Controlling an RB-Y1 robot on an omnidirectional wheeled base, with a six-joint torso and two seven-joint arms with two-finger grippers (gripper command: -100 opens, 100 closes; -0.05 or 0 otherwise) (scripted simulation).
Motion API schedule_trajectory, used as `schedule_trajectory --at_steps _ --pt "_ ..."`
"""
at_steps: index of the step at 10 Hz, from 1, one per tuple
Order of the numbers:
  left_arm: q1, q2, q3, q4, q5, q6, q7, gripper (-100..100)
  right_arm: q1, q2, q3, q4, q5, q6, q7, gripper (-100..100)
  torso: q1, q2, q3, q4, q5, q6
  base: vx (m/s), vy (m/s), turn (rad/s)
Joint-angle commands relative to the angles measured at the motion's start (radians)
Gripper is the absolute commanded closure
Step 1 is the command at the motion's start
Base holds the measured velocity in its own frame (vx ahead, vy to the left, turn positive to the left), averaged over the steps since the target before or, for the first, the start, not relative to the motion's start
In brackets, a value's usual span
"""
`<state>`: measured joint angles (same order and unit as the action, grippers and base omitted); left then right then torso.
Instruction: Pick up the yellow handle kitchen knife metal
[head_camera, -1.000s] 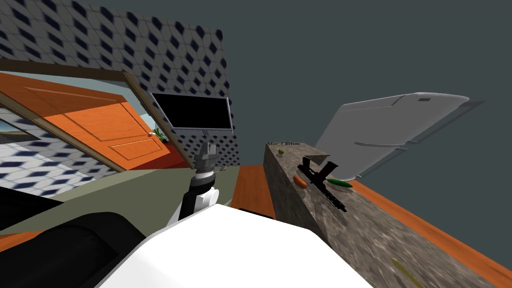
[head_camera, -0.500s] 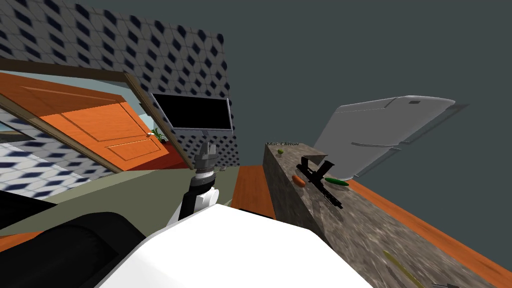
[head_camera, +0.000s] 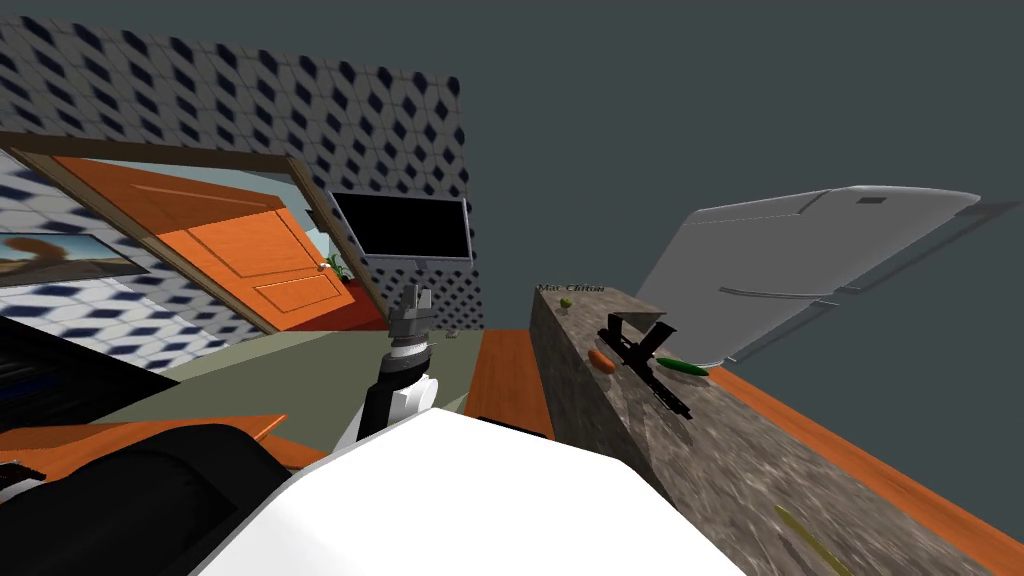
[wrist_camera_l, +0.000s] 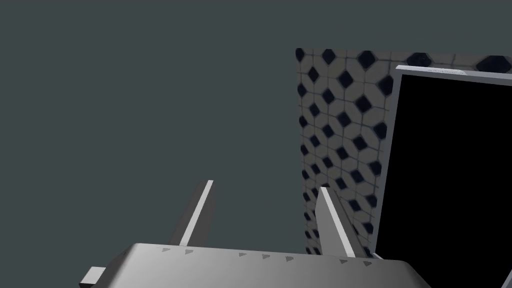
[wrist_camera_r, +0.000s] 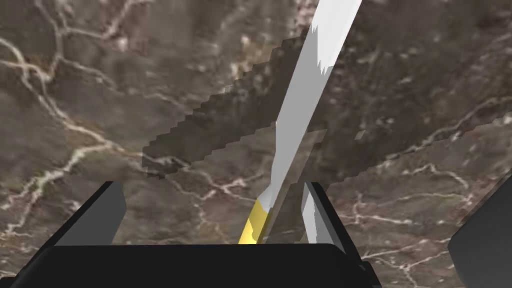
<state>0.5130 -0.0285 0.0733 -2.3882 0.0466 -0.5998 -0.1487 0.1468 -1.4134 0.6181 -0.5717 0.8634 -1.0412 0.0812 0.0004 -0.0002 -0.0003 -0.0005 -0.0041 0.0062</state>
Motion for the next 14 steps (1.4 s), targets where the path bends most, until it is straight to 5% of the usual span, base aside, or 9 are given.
schedule_trajectory --at_steps 1,4,6,7,9,12,13,14 --pt "0.0 0.0 0.0 0.0 0.0 0.0 0.0 0 0.05 0.042 -0.05 0.047 0.05 -0.035 -0.05 -100 0.0 0.0 0.0 0.0 0.0 0.0 -0.072 0.016 0.315" --pt "0.0 0.0 0.0 0.0 0.0 0.0 0.0 0 0.055 0.042 -0.137 0.047 0.145 -0.035 -0.053 -100 -0.002 0.005 0.003 0.001 -0.003 0.002 -0.065 0.004 0.048" --pt "0.0 0.0 0.0 0.0 0.0 0.0 0.0 0 0.055 0.042 -0.197 0.047 0.147 -0.035 -0.053 -100 -0.002 0.001 0.0 0.0 -0.003 0.001 0.01 0.001 -0.003" --pt "0.0 0.0 0.0 0.0 0.0 0.0 0.0 0 0.091 0.089 -0.225 0.101 0.199 -0.073 -0.092 -100 -0.002 0.0 -0.001 -0.001 -0.003 0.001 -0.086 0.018 0.345" --pt "0.0 0.0 0.0 0.0 0.0 0.0 0.0 0 0.116 0.089 -0.308 0.065 0.228 -0.073 -0.1 -100 -0.001 0.007 0.004 0.001 -0.003 0.002 -0.087 0.007 0.063" --pt "0.0 0.0 0.0 0.0 0.0 0.0 0.0 0 0.108 0.089 -0.371 0.101 0.28 -0.073 -0.1 -100 -0.002 0.0 0.0 -0.001 -0.003 0.001 0.002 0.003 -0.005" --pt "0.0 0.0 0.0 0.0 0.0 0.0 0.0 0 0.161 0.136 -0.412 0.143 0.326 -0.111 -0.148 -100 -0.002 0.0 -0.001 -0.001 -0.003 0.001 -0.096 0.018 0.339" --pt "0.0 0.0 0.0 0.0 0.0 0.0 0.0 0 0.161 0.136 -0.438 0.154 0.358 -0.111 -0.148 -100 -0.002 0.004 0.002 0.0 -0.003 0.0 -0.131 0.012 0.167"
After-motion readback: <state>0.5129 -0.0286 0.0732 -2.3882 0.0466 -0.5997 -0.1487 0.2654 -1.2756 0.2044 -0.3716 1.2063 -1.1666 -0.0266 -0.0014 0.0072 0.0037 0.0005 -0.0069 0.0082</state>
